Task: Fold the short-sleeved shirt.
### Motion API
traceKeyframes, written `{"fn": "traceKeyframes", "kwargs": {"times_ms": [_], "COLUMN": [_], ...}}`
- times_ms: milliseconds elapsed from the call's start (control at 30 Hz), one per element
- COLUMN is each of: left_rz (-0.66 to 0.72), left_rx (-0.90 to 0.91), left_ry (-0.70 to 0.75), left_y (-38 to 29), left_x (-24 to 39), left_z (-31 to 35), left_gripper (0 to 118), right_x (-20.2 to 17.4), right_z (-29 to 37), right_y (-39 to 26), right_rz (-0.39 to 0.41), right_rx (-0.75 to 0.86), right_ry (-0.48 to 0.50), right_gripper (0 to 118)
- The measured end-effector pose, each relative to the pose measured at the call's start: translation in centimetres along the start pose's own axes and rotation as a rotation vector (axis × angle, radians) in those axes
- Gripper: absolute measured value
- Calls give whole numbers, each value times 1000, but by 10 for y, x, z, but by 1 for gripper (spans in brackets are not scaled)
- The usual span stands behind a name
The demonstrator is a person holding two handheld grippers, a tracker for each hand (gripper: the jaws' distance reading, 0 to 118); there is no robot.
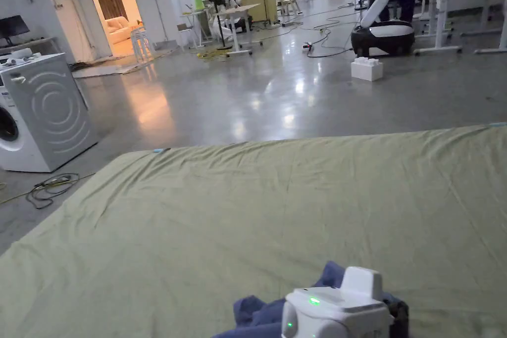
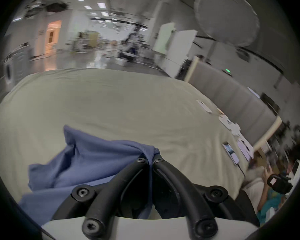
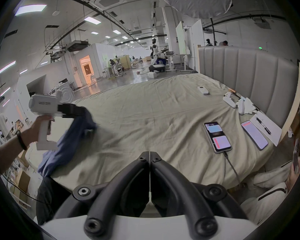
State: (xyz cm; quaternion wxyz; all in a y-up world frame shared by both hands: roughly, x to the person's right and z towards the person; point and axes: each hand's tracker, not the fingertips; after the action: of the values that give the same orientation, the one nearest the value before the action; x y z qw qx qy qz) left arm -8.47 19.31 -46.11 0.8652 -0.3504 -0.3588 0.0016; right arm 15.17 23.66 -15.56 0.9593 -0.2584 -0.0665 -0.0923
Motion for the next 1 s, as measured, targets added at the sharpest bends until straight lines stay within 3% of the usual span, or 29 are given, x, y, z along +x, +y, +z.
{"fn": "traceKeyframes", "kwargs": {"times_ms": [233,333,367,467,500,600,700,867,1000], "left_rz": [-261,-410,-442,-351,-298,-181,-115,-188,-244], "left_rx": [-157,-201,-195,-175,-135,-36,123,443,529], "left_ry": [-324,-284,-254,-242,-234,-238,-62,301,501], "left_y": [-52,-78,-85,-81,-75,-59,-47,-52,-69], "left_x": [159,188,187,159,146,96,57,41,49], "left_z": [-78,-86,-86,-61,-46,29,117,263,326], "left_gripper": [3,3,8,65,75,75,75,75,75], "right_x": [29,33,34,31,29,19,4,-19,-31], "right_z": [26,30,32,30,28,18,12,9,15], "right_y": [-16,-23,-24,-24,-24,-9,14,48,63], "right_rz": [-64,-69,-68,-66,-62,-6,55,69,88], "right_rx": [-4,-17,-15,-4,4,43,116,243,315], "right_ry": [-103,-131,-135,-111,-99,-43,6,69,104], "right_gripper": [1,1,1,1,1,1,1,1,1]}}
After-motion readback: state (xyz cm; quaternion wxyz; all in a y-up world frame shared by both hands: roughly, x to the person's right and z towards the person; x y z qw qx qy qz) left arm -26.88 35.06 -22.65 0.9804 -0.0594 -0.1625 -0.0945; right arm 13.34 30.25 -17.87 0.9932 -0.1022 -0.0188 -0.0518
